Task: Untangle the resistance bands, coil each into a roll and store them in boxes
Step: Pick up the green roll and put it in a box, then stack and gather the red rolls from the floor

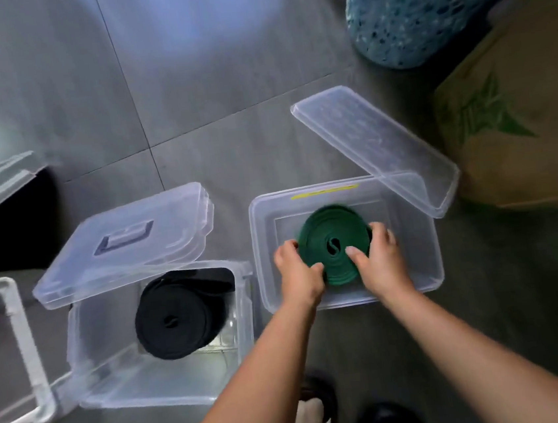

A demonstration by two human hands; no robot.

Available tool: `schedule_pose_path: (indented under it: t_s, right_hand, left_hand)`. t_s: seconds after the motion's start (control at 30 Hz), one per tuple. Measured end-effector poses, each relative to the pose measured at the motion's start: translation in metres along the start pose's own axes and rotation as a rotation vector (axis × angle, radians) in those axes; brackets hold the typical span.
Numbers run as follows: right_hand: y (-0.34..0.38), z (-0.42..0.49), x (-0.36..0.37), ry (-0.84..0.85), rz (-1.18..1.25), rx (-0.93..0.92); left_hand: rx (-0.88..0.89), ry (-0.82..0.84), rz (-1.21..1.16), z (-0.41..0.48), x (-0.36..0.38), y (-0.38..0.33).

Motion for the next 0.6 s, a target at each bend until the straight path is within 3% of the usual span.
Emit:
schedule_pose_path:
  t_s: [0.1, 0.2, 0.33, 0.47, 0.57, 0.6]
  right_hand:
    - [-0.004, -0.003, -0.004, 0.025, -0.149, 0.05]
    - [0.005, -0.012, -0.025, 0.048, -0.093, 0.167]
    - [0.023, -0.059, -0.051, 0.142, -0.098, 0.133]
    - [0.028, -0.168, -0.078, 0.274, -0.047, 0.136]
    - [0.04, -0.242, -0.123, 0.048, 0.028, -0.022]
    - [0.037, -0.273, -0.137, 0.027, 0.116, 0.038]
  left_hand:
    - [-0.037, 0.015, 0.061, -0.006, -0.003, -0.006]
    - [-0.016, -0.023, 0.17, -0.027, -0.02, -0.017]
    - [0.138, -0.085, 0.256, -0.083, -0.057, -0.034]
    - [0.331, -0.058, 0.291, -0.175, -0.097, -0.037]
    - [0.487, -0.069, 0.409, -0.248, -0.134, -0.038]
    - [0.537, -0.116, 0.511, -0.268, -0.148, -0.038]
Point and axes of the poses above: each hand's wrist, its own z-axis towards the middle knuckle, its own x-axis out of the palm, y = z × x, the point moved 6 cm from there along z, towards the middle knuckle, and after that the axes turned 13 degrees about z, right-handed, at the moved point
